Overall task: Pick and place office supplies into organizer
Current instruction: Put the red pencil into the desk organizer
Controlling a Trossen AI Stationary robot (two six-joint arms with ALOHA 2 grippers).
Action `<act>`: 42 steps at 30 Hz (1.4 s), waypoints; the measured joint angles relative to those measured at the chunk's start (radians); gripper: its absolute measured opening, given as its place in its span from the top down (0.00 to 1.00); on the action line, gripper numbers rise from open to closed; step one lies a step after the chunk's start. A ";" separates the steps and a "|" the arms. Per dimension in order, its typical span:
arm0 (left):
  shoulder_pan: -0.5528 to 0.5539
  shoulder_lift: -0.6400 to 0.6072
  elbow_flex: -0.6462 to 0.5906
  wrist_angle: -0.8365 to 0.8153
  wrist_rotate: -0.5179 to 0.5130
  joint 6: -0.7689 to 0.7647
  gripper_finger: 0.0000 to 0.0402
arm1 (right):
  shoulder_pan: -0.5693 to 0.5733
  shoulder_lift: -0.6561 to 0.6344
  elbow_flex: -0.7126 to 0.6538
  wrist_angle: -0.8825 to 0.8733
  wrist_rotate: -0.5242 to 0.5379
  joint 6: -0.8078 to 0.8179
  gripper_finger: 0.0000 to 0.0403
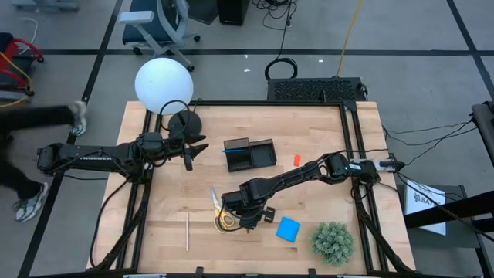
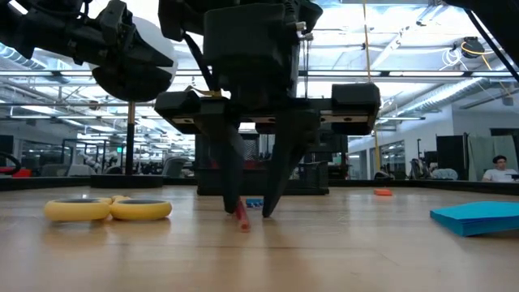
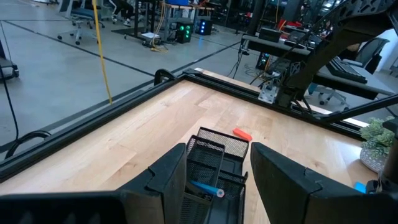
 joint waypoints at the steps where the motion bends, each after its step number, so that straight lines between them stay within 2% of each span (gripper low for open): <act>1: 0.000 0.000 0.000 0.000 0.000 0.000 0.56 | 0.002 0.000 0.000 -0.009 0.000 -0.011 0.70; 9: 0.000 0.000 0.000 0.000 -0.002 0.006 0.56 | 0.023 0.000 -0.001 -0.031 0.013 -0.041 0.82; 21: 0.000 0.000 0.000 0.000 -0.002 0.002 0.56 | 0.038 0.001 -0.002 -0.015 0.052 -0.051 0.94; 35: 0.000 0.000 0.000 0.000 -0.002 0.000 0.56 | 0.037 0.001 -0.002 -0.002 0.051 -0.050 0.95; 42: 0.000 0.000 0.000 0.000 -0.002 0.003 0.56 | 0.035 0.001 -0.002 0.003 0.017 -0.050 0.95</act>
